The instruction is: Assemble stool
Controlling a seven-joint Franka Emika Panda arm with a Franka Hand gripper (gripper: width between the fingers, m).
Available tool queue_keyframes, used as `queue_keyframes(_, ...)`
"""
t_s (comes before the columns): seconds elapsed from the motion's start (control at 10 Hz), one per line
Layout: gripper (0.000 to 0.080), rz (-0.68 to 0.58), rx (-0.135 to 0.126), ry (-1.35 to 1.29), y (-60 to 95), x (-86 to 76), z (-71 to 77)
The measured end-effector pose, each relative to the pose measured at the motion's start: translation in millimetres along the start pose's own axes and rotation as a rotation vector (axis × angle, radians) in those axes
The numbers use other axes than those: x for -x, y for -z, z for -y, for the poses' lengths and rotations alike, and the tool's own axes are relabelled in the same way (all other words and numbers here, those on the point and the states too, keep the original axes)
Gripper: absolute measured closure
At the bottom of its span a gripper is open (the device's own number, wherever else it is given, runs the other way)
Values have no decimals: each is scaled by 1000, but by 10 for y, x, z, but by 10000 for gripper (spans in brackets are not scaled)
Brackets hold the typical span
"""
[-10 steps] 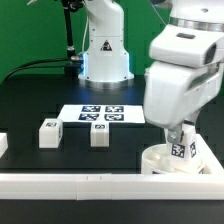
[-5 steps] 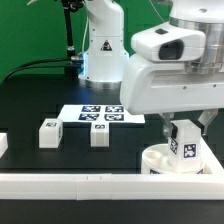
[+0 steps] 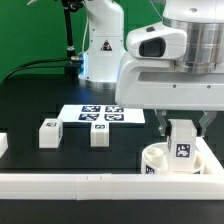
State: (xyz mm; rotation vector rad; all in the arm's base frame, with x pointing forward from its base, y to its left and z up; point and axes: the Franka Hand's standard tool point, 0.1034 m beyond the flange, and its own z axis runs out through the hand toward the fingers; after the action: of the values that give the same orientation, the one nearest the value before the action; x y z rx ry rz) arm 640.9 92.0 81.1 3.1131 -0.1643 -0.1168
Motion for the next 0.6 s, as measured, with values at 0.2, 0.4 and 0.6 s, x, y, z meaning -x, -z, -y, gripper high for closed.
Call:
queue_keyframes(0.2,459,-9,-36,-334,30,-20,31)
queue_keyframes(0.4,459,8,-104,-714,3,-29,70)
queue_keyframes(0.6,459,25,-143,-927,-20,-27,89)
